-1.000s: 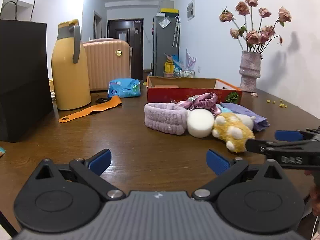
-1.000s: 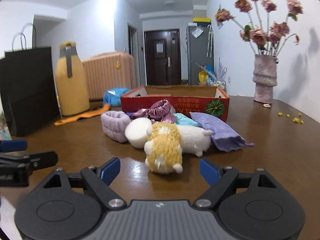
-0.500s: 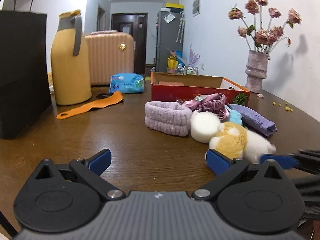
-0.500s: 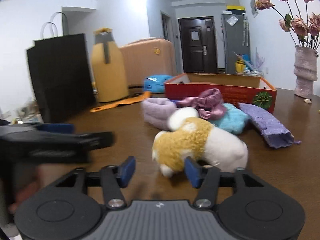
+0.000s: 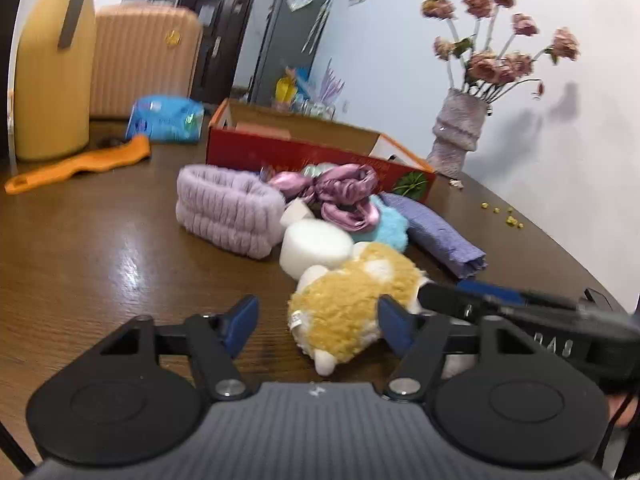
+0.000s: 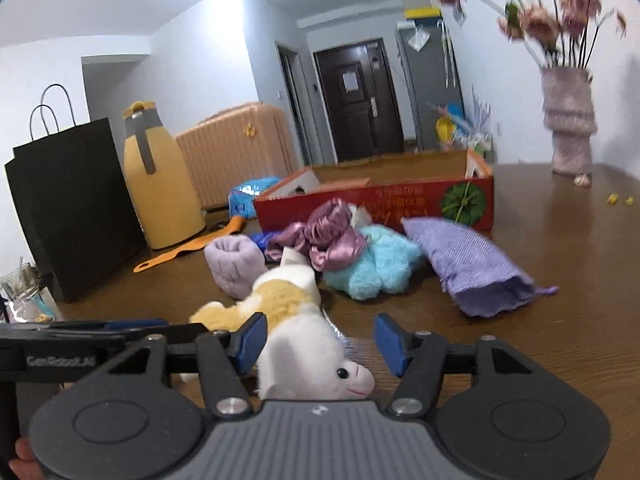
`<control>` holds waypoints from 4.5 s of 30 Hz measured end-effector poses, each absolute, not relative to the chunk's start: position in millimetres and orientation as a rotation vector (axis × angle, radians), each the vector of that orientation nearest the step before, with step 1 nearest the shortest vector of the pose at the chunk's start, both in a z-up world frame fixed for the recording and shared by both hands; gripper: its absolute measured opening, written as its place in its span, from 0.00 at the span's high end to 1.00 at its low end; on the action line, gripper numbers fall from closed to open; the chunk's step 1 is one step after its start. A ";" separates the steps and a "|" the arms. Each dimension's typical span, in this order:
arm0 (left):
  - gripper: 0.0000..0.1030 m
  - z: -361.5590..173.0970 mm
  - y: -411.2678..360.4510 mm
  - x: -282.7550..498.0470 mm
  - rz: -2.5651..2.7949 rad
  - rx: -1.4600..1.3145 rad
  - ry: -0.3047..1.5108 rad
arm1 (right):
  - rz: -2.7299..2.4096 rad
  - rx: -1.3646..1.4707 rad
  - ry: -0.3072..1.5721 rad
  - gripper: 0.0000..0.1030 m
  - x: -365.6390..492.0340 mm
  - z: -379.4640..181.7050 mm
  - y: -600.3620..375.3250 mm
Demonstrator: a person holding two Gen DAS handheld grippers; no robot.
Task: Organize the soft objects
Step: 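Grasp the yellow-and-white plush toy with the right gripper, then lift the plush toy into the cardboard box and release it, then withdraw both tools from the box toward the table items, then grasp the lilac fuzzy headband with the right gripper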
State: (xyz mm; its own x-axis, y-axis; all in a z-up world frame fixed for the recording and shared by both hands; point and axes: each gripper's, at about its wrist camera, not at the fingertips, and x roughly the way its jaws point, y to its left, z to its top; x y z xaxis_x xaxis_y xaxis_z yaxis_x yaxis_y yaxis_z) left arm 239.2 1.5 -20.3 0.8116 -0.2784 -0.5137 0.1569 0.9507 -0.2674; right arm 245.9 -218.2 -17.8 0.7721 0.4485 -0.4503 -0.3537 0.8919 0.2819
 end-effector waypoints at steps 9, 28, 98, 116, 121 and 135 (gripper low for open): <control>0.43 -29.4 15.7 255.6 -0.298 -0.320 0.602 | 0.421 0.236 0.559 0.47 213.3 -27.7 -208.3; 0.58 13.2 -0.9 270.8 -0.418 -0.275 0.530 | 0.430 0.171 0.533 0.58 220.7 28.3 -219.0; 0.00 82.4 64.0 173.2 -0.042 -0.051 0.283 | 0.265 0.055 0.285 0.18 186.5 101.6 -232.1; 0.00 38.1 62.8 95.6 0.034 -0.026 0.351 | 0.218 0.112 0.314 0.11 85.6 40.8 -217.9; 0.00 29.9 64.5 111.7 0.035 -0.033 0.397 | 0.237 0.121 0.332 0.12 101.9 39.1 -214.3; 0.00 29.9 94.8 209.8 -0.002 -0.089 0.396 | 0.385 0.095 0.414 0.24 218.2 47.9 -154.7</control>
State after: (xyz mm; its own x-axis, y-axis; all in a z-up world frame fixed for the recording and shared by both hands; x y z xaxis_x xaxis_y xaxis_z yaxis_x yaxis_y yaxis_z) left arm 209.8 94.8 29.9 0.9226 -0.0192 -0.3853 -0.0155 0.9961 -0.0867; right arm 218.2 -154.7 47.9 0.8447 0.3833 -0.3737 -0.3451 0.9236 0.1671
